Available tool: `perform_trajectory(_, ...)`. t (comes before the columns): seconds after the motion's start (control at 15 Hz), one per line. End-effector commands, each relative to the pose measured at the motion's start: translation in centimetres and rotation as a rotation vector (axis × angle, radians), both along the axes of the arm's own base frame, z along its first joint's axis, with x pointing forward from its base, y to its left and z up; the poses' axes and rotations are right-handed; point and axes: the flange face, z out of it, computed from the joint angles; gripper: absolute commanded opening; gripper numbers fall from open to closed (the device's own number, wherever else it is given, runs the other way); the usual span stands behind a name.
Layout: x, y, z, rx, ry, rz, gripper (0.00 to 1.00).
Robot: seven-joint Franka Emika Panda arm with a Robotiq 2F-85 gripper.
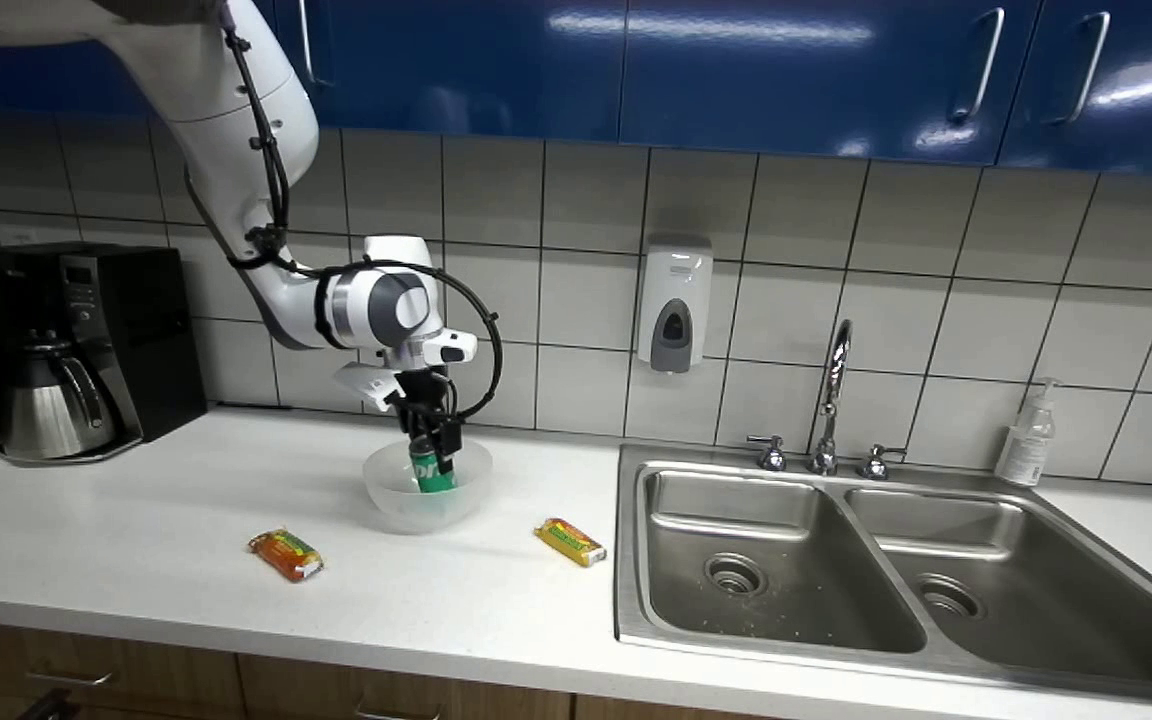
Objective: Place the sprite can in the bowl
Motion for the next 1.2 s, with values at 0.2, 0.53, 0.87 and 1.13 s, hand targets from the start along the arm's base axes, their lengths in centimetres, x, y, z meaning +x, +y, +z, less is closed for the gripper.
perform_trajectory(0.2,0.9,-1.9,-2.3,0.073,0.027,-0.105,0.39)
perform_trajectory(0.53,1.1,-2.6,-2.7,0.101,0.027,-0.146,0.39)
perform_trajectory(0.87,1.1,-2.8,-2.7,0.105,0.036,-0.16,0.96)
perform_trajectory(1.13,0.9,-2.6,-2.0,0.095,0.029,-0.151,1.0)
